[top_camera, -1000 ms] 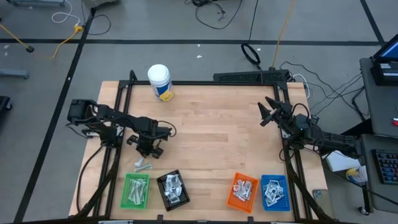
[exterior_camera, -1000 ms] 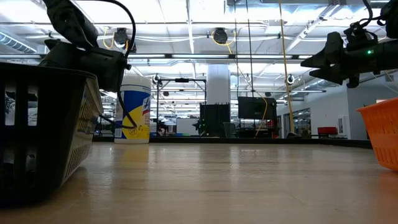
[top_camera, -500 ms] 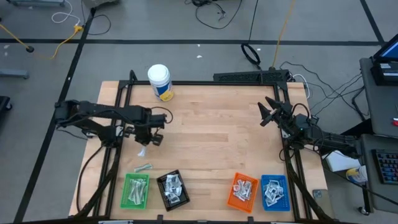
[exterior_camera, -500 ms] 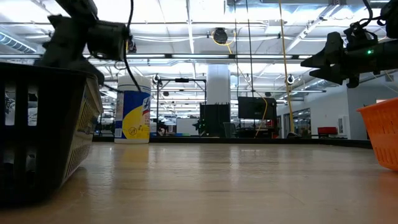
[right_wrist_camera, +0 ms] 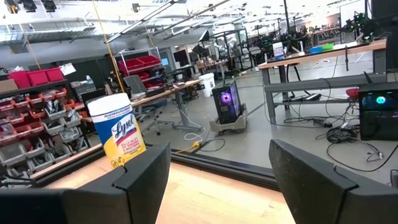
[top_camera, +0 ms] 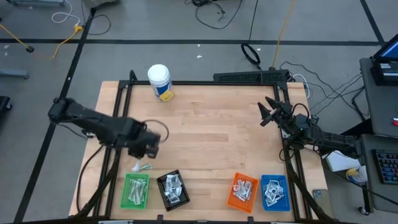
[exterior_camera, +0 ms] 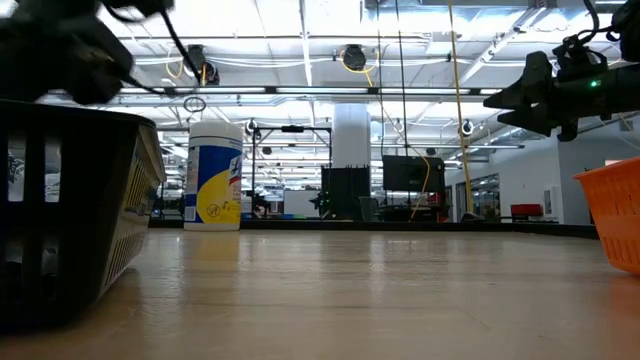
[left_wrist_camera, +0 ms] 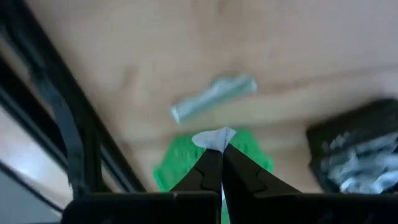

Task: Pick & Place First Aid Supplies
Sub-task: Put the bandage into the green bin, then return to Home Position

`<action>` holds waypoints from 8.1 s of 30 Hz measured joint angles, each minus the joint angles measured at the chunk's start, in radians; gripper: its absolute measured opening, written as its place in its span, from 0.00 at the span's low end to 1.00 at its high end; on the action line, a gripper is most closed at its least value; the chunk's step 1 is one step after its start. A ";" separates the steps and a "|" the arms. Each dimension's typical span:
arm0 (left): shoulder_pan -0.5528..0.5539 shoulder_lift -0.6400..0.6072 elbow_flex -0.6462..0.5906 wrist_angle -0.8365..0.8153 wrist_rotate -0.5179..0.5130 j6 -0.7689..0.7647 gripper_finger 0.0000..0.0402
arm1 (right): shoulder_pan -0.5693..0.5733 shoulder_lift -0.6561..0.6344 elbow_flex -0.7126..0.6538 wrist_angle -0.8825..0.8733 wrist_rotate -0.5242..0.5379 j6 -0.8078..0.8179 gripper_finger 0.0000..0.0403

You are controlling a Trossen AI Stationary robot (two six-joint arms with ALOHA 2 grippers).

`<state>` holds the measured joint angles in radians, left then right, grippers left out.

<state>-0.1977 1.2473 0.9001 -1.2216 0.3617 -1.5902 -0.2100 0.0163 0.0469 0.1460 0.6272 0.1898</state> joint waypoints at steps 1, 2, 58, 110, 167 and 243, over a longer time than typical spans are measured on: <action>-0.046 0.003 0.009 0.007 0.000 -0.051 0.00 | 0.000 0.000 0.000 0.001 0.000 0.000 0.66; -0.090 0.008 0.018 0.022 0.000 -0.103 0.00 | 0.000 0.000 0.000 0.001 0.000 0.000 0.66; -0.138 0.125 0.043 0.254 0.069 0.370 0.77 | 0.000 0.000 0.000 0.000 0.000 0.000 0.66; -0.031 0.518 0.031 0.266 -0.060 0.653 0.18 | 0.000 0.000 0.000 0.001 0.000 0.000 0.66; -0.539 0.052 0.037 0.228 -0.008 -0.507 0.00 | 0.000 0.000 0.000 0.000 0.000 0.000 0.66; 0.616 -0.925 -0.821 1.126 -0.609 1.640 0.75 | 0.000 0.000 0.000 0.000 0.000 0.000 0.66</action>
<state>0.4187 0.3226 0.0793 -0.0956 -0.2469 0.0503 -0.2100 0.0163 0.0471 0.1463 0.6273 0.1898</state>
